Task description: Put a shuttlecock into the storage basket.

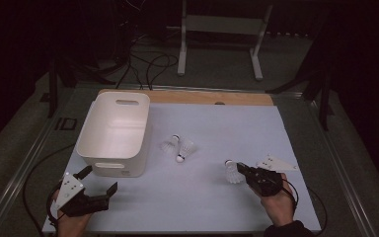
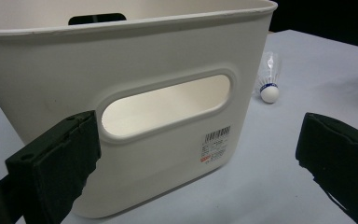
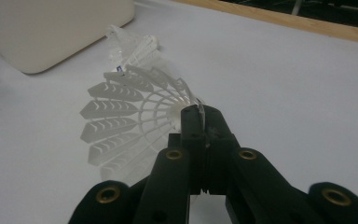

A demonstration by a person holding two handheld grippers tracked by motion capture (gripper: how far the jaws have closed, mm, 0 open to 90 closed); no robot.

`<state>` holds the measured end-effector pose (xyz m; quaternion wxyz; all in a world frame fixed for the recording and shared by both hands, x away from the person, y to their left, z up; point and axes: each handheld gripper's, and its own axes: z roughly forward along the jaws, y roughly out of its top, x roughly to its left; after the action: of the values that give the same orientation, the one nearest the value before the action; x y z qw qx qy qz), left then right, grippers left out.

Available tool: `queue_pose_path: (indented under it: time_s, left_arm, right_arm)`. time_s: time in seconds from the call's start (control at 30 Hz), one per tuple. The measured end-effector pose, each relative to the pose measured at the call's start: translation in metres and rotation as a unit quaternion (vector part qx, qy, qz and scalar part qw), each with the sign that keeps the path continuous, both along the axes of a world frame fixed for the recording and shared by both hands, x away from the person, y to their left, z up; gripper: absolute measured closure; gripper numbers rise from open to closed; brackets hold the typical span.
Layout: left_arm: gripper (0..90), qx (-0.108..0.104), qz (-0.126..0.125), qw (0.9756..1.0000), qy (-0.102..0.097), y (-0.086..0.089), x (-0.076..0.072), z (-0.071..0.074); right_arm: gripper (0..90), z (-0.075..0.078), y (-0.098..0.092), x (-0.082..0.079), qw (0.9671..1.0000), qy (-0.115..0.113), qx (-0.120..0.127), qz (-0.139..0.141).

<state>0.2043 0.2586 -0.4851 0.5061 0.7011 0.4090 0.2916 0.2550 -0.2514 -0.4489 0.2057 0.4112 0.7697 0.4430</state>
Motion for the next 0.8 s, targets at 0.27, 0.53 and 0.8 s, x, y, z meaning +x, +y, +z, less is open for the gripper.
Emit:
queue_pose_path:
  time_s: [0.27, 0.53, 0.8]
  left_arm:
    - [0.7, 0.002, -0.002, 1.0, 0.001, -0.001, 0.0, 0.0]
    - [0.7, 0.002, -0.003, 1.0, 0.001, 0.0, 0.0, 0.0]
    - [0.7, 0.002, -0.002, 1.0, 0.001, 0.0, 0.001, 0.0]
  right_arm:
    - [89.2, 0.007, 0.0, 0.003, 1.0, -0.004, 0.006, 0.004]
    - [89.4, 0.012, 0.0, 0.006, 0.9998, -0.018, 0.008, 0.008]
    - [89.1, 0.015, -0.001, 0.009, 0.9996, -0.024, 0.015, 0.002]
